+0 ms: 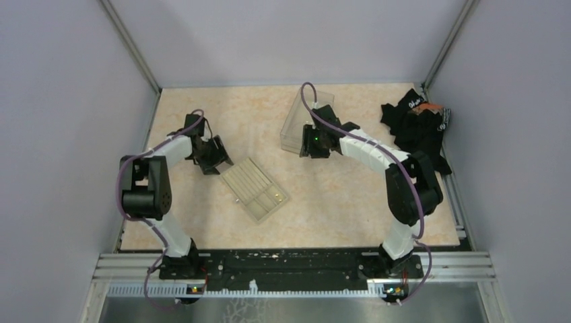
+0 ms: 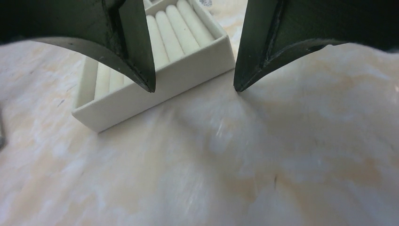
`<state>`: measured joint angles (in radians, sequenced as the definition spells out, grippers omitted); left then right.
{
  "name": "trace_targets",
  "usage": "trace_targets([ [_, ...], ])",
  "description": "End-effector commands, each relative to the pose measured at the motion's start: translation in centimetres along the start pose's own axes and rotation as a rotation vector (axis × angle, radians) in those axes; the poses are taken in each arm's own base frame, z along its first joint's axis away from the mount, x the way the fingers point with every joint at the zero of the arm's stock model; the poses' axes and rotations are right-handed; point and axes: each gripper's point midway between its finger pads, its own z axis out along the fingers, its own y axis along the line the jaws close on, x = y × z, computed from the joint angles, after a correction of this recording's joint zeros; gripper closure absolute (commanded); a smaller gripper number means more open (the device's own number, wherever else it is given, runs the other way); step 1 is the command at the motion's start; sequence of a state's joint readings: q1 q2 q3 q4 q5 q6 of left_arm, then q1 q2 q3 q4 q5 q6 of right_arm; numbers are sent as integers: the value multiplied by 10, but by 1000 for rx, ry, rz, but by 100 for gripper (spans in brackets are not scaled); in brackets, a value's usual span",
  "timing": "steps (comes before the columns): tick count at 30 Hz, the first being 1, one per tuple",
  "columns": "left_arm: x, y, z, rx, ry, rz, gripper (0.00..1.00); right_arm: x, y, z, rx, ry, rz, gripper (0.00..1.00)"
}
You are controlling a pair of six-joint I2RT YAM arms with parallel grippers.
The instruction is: Organize the mixed jewelry
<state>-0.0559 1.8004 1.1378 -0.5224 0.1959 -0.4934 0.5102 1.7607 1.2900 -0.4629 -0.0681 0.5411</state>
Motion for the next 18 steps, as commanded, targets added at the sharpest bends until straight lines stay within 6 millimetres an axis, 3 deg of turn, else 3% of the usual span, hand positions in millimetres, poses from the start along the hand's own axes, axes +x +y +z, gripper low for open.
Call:
trace_targets([
  [1,51,22,-7,-31,108,-23,31,15,35,-33,-80,-23,-123,54],
  [4,80,25,-20,-10,148,-45,31,42,28,-41,-72,21,-104,53],
  [7,114,25,-32,-7,209,-56,31,64,8,-50,-20,52,-65,53],
  [12,171,4,-44,28,338,-8,31,89,-12,-72,28,88,-38,53],
  [15,188,-9,-48,50,385,31,31,106,-20,-83,38,128,0,51],
  [18,187,-14,-51,53,397,75,30,123,-21,-91,11,154,69,44],
])
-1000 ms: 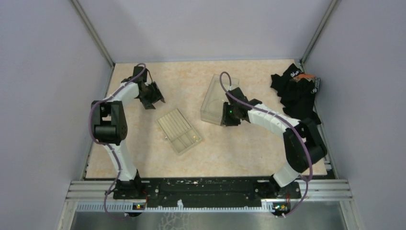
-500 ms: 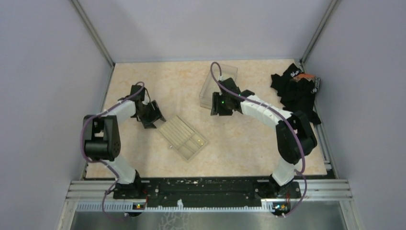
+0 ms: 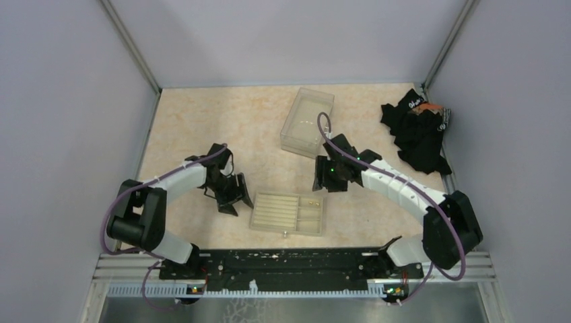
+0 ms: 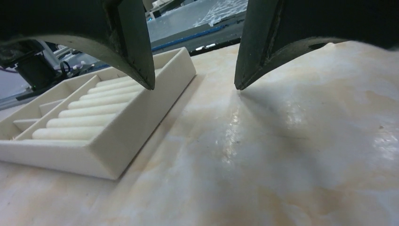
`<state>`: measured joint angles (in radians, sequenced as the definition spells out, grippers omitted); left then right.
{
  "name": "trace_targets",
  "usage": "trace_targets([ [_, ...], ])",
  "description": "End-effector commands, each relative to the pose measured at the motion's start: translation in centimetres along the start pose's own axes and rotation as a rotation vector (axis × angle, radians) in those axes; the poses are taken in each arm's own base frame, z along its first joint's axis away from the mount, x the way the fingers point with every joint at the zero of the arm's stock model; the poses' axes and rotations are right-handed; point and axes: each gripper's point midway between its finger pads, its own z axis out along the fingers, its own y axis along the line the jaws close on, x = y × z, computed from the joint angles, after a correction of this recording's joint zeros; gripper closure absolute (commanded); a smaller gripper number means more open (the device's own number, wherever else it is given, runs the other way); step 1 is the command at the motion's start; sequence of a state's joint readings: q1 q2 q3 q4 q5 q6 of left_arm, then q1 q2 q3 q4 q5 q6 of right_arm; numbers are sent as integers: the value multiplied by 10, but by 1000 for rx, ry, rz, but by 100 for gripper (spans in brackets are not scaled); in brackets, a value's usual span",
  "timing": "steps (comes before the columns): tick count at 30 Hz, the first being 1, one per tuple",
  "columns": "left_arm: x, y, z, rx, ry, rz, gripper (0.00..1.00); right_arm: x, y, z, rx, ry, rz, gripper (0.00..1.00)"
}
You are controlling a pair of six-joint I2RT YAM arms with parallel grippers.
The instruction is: Organize the mixed jewelry
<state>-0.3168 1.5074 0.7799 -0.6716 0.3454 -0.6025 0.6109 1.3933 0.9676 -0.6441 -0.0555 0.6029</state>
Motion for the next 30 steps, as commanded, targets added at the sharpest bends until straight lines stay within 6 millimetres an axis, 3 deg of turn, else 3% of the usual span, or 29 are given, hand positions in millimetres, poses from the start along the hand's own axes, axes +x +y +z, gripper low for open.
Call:
trace_targets([
  [1,6,-8,-9,6,47,15,30,21,1,-16,-46,13,89,43],
  [6,-16,-17,-20,-18,0,88,28,41,-3,-9,-51,57,118,42],
  [12,-67,-40,-44,47,-166,79,27,63,12,0,-28,84,73,43],
  [15,-82,-47,-49,69,-188,65,27,71,8,10,7,107,83,51],
  [21,-97,-58,-52,97,-202,70,27,80,-3,25,59,131,112,68],
  [27,-99,-63,-49,118,-193,74,27,80,-16,36,131,123,111,76],
  [30,-100,-66,-48,134,-190,72,27,75,-18,38,161,107,104,92],
])
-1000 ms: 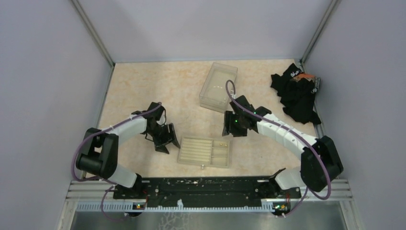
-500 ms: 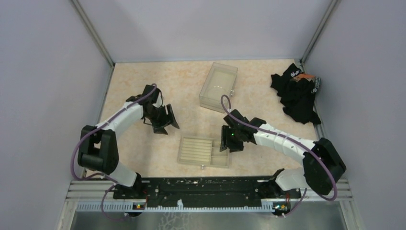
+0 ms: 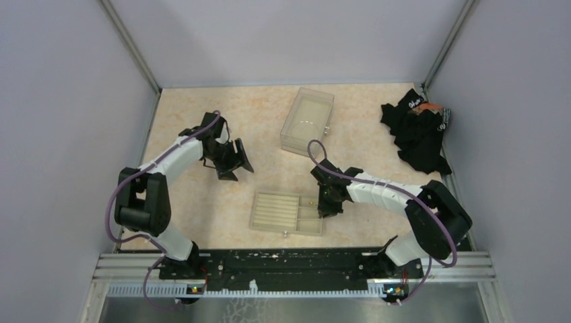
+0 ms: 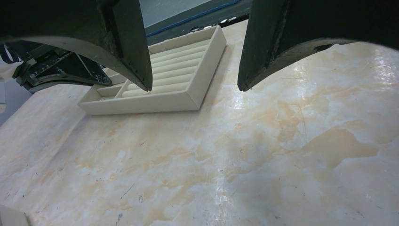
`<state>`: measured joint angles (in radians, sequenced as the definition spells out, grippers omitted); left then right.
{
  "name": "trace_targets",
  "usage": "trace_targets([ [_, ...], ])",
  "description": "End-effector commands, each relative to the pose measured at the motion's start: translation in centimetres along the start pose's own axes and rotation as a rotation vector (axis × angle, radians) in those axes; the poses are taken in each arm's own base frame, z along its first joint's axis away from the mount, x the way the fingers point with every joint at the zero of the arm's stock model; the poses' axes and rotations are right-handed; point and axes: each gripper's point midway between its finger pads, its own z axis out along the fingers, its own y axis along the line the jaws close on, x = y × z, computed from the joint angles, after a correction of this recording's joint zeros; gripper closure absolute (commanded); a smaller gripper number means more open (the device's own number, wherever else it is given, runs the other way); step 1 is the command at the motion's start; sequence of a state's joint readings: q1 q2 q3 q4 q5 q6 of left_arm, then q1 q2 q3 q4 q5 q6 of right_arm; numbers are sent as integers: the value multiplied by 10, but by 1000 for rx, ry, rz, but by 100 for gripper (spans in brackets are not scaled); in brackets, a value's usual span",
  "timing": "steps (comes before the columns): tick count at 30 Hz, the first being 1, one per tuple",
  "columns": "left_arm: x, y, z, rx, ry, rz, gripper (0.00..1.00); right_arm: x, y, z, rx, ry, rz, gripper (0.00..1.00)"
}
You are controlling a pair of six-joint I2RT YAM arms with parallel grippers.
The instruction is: Organize the mixed jewelry
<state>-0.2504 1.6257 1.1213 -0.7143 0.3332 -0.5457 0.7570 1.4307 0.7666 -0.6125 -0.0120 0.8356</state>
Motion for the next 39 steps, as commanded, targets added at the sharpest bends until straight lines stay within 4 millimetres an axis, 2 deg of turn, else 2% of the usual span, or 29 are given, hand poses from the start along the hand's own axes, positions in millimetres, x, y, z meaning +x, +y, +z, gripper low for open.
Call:
trace_targets([
  [1,-10,-14,-1,56,-18,12,27,-18,1,2,41,-67,0,95],
  [4,-11,-14,0,60,-19,12,27,-29,-1,0,81,-96,-44,100],
  [7,-11,-15,1,65,-16,13,27,-46,-10,-2,133,-114,-131,100],
  [15,-7,-26,9,141,19,27,25,-116,-67,-27,452,-166,-443,99],
  [18,-7,-33,12,162,30,34,23,-143,-83,-39,532,-196,-441,68],
  [20,-10,-38,12,172,28,39,23,-155,-87,-51,541,-221,-395,58],
  [22,-14,-43,10,178,16,45,23,-163,-87,-66,517,-261,-310,55],
  [24,-20,-46,8,181,2,52,23,-161,-84,-81,489,-290,-212,53],
  [26,-26,-49,7,183,-11,56,22,-151,-78,-88,435,-294,-67,52],
  [32,-61,-69,2,190,-102,111,16,-94,-46,-82,143,-254,473,52],
  [34,-75,-80,-1,192,-128,137,15,-83,-37,-77,30,-259,625,52],
  [36,-87,-90,-5,205,-147,155,14,-76,-36,-75,-27,-276,728,52],
  [39,-99,-103,-7,225,-165,171,13,-63,-50,-72,16,-275,816,53],
])
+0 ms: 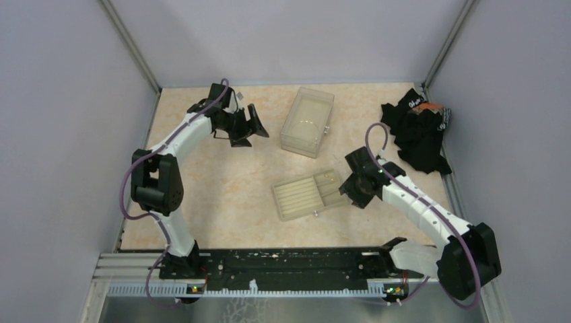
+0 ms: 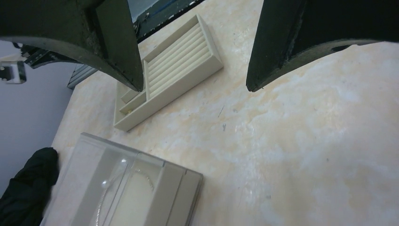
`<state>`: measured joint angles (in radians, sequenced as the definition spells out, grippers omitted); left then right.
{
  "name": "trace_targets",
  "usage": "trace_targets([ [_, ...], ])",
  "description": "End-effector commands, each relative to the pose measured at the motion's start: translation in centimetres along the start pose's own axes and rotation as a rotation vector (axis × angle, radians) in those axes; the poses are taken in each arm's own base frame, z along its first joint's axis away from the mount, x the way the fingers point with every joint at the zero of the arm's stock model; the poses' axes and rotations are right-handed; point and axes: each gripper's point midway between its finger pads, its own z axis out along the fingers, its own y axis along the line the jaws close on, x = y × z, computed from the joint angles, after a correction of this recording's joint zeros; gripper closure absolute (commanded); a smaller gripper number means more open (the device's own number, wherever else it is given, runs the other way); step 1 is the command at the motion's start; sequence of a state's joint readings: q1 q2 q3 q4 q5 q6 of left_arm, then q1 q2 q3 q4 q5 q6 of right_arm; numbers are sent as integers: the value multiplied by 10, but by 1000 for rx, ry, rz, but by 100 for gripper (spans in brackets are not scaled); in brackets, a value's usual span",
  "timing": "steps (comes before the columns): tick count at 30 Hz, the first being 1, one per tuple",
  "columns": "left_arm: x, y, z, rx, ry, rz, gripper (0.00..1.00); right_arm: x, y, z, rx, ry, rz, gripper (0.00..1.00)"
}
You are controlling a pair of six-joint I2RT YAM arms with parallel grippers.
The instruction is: Organize the mixed jewelry
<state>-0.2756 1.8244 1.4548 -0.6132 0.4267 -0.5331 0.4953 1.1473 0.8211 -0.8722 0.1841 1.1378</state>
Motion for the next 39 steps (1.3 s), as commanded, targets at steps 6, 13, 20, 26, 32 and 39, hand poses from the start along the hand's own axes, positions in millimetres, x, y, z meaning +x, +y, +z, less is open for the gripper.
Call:
trace_targets([
  [6,-36,-30,11,38,-52,80,8,34,20,22,-34,117,297,52],
  [13,-46,-44,18,28,-69,130,1,47,25,50,6,167,241,56],
  [20,-41,-45,25,22,-56,119,1,47,22,59,28,170,206,78],
  [26,-39,-47,29,25,-54,111,1,38,12,61,52,153,180,97],
  [32,-46,-62,31,103,-72,148,1,1,-6,47,99,78,-8,100],
  [39,-66,-77,34,145,-110,219,1,-73,-48,24,179,69,-166,100],
])
